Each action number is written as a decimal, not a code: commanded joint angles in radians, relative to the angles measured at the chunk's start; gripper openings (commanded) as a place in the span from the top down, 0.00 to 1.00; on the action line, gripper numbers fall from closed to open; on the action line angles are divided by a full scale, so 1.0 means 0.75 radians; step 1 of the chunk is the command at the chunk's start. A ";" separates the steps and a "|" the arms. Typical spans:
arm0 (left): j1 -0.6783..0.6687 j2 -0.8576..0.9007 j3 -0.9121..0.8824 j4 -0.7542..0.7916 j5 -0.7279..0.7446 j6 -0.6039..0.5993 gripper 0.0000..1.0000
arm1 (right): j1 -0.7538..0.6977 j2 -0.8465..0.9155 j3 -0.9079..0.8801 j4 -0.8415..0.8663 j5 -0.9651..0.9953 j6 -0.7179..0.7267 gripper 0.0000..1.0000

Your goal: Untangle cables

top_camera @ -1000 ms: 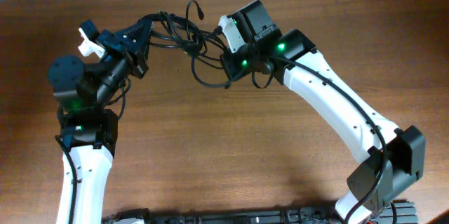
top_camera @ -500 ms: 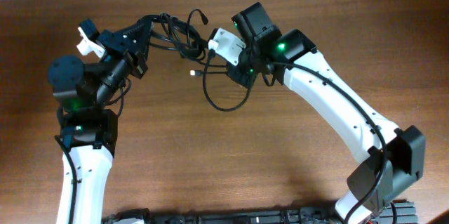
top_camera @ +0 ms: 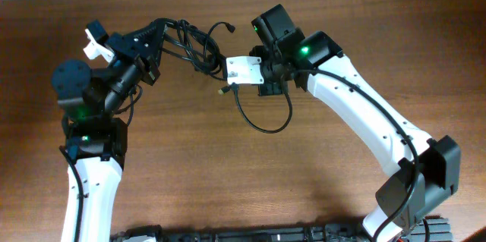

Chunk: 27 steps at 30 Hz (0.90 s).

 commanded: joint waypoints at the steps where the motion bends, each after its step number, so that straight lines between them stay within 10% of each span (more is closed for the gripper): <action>1: 0.044 -0.024 0.028 0.054 -0.146 0.067 1.00 | -0.020 -0.008 -0.011 -0.035 0.077 -0.082 0.96; 8: 0.044 -0.024 0.028 0.054 -0.194 0.167 1.00 | -0.039 -0.008 -0.011 -0.050 0.078 0.414 0.77; 9: 0.044 -0.024 0.028 0.054 -0.200 0.184 1.00 | -0.050 -0.008 -0.011 -0.054 0.078 0.507 0.00; 27: 0.044 -0.024 0.028 0.055 -0.201 0.219 1.00 | -0.089 -0.007 -0.011 0.253 -0.695 1.742 0.01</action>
